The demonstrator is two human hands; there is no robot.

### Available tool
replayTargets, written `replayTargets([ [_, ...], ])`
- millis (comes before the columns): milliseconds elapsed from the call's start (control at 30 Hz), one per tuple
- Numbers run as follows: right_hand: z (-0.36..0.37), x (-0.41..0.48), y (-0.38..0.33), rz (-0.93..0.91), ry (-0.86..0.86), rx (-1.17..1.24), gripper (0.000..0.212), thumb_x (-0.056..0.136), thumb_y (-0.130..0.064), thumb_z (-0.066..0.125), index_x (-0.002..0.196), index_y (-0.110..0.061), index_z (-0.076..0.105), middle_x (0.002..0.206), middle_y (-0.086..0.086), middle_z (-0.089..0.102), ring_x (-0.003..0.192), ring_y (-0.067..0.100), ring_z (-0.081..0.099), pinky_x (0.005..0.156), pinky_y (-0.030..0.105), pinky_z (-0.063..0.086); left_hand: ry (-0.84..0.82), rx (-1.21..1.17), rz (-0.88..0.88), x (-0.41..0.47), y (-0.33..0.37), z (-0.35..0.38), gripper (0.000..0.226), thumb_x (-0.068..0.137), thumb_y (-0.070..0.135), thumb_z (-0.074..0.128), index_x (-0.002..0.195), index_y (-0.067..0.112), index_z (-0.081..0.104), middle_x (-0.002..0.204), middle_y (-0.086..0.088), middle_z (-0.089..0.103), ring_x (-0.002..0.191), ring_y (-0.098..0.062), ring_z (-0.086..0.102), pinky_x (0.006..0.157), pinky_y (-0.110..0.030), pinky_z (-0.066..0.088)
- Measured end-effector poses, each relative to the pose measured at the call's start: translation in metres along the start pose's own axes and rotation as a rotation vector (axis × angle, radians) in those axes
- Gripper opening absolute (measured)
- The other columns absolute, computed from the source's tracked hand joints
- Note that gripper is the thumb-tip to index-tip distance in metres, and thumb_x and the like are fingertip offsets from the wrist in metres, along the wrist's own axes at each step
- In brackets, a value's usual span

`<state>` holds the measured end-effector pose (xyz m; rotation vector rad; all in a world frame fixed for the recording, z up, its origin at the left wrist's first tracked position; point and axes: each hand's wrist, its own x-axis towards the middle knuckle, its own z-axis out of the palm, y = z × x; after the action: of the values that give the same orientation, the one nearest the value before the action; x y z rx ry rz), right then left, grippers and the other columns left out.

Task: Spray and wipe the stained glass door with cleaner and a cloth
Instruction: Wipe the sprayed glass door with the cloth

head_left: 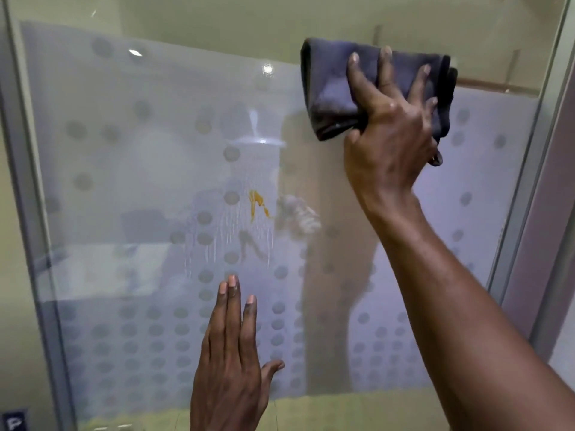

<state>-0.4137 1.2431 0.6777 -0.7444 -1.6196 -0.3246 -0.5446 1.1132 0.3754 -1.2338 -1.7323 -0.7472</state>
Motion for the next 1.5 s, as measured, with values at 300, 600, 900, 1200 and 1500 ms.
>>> replayTargets([
  [300,0.037,-0.187,0.01,-0.124,0.039,-0.124,0.1,0.076,0.01,0.07,0.164,-0.03,0.046,0.174,0.008,0.038,0.162,0.054,0.026,0.124,0.069,0.037,0.028,0.028,-0.035,-0.004,-0.022,-0.009,0.112,0.084,0.07,0.066,0.161,-0.007,0.038,0.173,-0.034,0.035,0.165,-0.046,0.029,0.121,-0.052,0.041],
  [600,0.022,-0.09,-0.014,-0.099,0.05,-0.041,0.079,0.086,-0.003,0.06,0.159,-0.032,0.053,0.171,0.007,0.044,0.158,0.057,0.031,0.128,0.069,0.031,0.008,0.007,-0.029,-0.007,-0.026,-0.006,0.113,0.087,0.073,0.062,0.164,-0.005,0.033,0.178,-0.03,0.029,0.167,-0.046,0.028,0.12,-0.052,0.042],
  [900,0.029,-0.077,-0.038,-0.135,0.062,-0.068,0.079,0.094,0.0,0.051,0.164,-0.035,0.044,0.176,0.003,0.036,0.163,0.053,0.023,0.13,0.068,0.027,0.038,0.041,-0.052,-0.011,-0.044,-0.007,0.117,0.087,0.074,0.063,0.167,-0.004,0.03,0.181,-0.027,0.022,0.169,-0.045,0.023,0.124,-0.051,0.038],
  [1200,0.046,-0.213,-0.034,-0.119,0.008,-0.108,0.085,0.081,0.011,0.059,0.158,-0.025,0.056,0.169,0.011,0.046,0.156,0.059,0.032,0.12,0.074,0.04,0.043,-0.002,-0.072,-0.018,-0.05,-0.016,0.116,0.086,0.07,0.072,0.166,-0.003,0.031,0.181,-0.027,0.022,0.17,-0.044,0.023,0.123,-0.05,0.04],
  [1500,0.03,-0.04,-0.092,-0.081,0.001,-0.029,0.073,0.1,-0.011,0.05,0.164,-0.044,0.04,0.178,-0.003,0.031,0.165,0.052,0.016,0.133,0.068,0.019,0.023,-0.047,-0.154,-0.027,-0.08,-0.018,0.126,0.084,0.077,0.07,0.172,0.001,0.023,0.184,-0.023,0.014,0.173,-0.041,0.013,0.139,-0.035,0.013],
])
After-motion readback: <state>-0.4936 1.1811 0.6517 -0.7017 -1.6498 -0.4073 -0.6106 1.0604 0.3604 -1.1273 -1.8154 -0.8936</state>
